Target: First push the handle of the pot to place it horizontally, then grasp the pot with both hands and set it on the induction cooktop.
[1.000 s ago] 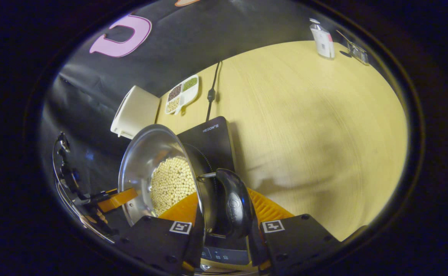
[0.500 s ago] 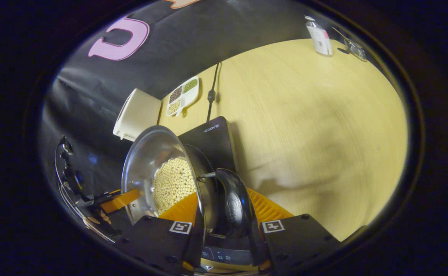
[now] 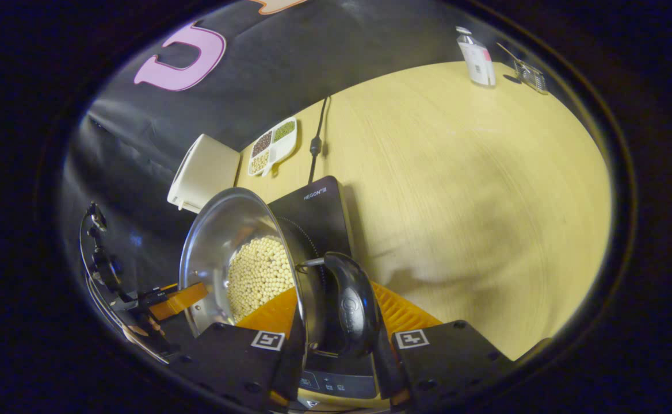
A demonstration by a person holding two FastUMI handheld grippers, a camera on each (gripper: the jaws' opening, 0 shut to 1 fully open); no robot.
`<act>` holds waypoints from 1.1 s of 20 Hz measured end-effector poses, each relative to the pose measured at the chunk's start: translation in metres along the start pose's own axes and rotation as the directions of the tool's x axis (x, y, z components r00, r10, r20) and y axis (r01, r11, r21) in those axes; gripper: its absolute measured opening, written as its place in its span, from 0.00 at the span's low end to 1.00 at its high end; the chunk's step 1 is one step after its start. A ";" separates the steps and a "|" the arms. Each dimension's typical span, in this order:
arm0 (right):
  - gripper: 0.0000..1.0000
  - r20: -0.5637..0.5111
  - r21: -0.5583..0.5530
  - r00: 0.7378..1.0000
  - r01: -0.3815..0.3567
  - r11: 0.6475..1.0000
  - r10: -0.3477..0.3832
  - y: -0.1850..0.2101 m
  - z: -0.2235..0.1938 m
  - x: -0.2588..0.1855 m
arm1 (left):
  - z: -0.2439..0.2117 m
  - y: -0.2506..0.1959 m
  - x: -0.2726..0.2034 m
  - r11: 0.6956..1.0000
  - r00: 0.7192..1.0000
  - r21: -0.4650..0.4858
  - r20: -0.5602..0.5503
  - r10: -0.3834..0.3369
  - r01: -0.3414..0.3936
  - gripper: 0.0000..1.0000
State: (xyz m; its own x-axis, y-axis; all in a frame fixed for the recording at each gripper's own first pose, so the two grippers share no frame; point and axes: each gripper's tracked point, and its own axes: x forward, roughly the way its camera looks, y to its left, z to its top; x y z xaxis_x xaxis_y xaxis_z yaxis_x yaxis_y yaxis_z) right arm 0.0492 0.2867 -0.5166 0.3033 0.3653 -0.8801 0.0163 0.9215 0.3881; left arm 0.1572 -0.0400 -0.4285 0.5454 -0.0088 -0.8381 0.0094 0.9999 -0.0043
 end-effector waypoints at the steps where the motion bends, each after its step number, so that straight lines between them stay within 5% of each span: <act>1: 0.57 0.002 -0.012 1.000 0.012 1.000 -0.012 -0.001 -0.003 0.000 | 0.000 0.005 0.000 1.000 1.000 0.016 0.014 0.026 -0.027 0.74; 2: 0.53 0.005 -0.022 1.000 0.017 1.000 -0.017 -0.003 -0.004 -0.003 | -0.006 0.006 -0.003 0.999 0.999 0.025 0.019 0.039 -0.040 0.82; 4: 0.80 0.036 -0.039 0.999 0.012 0.999 -0.011 0.000 -0.001 -0.025 | 0.002 -0.002 -0.008 1.000 0.999 0.004 0.046 0.030 -0.030 0.97; 5: 0.93 0.056 -0.044 0.998 0.003 0.999 -0.001 0.003 -0.002 -0.018 | 0.001 -0.002 -0.013 0.999 0.998 -0.005 0.051 0.033 -0.033 0.96; 15: 1.00 0.219 -0.072 0.975 0.051 0.996 -0.034 -0.026 0.020 -0.092 | -0.013 -0.024 -0.073 0.997 0.995 -0.063 0.091 0.048 -0.042 1.00; 16: 0.94 0.237 -0.081 0.971 0.053 0.995 -0.033 -0.029 0.023 -0.102 | -0.011 -0.029 -0.080 0.997 0.993 -0.066 0.108 0.053 -0.046 1.00; 19: 1.00 0.287 -0.134 0.958 0.053 0.990 -0.012 -0.036 0.031 -0.134 | -0.011 -0.048 -0.107 0.995 0.989 -0.087 0.128 0.069 -0.058 0.99; 20: 0.93 0.302 -0.156 0.953 0.050 0.986 0.000 -0.039 0.034 -0.146 | -0.013 -0.056 -0.117 0.993 0.989 -0.101 0.130 0.076 -0.063 0.99; 22: 1.00 0.339 -0.203 0.941 0.047 0.978 0.025 -0.047 0.042 -0.173 | -0.010 -0.075 -0.136 0.989 0.983 -0.131 0.164 0.089 -0.067 1.00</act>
State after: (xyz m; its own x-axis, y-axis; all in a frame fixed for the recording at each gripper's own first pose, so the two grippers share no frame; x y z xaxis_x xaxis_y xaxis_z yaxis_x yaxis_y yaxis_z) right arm 0.0365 0.1744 -0.3714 0.6085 0.3219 -0.7253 -0.1632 0.9452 0.2827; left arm 0.0735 -0.1140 -0.3196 0.6738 0.0791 -0.7347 -0.1370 0.9904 -0.0190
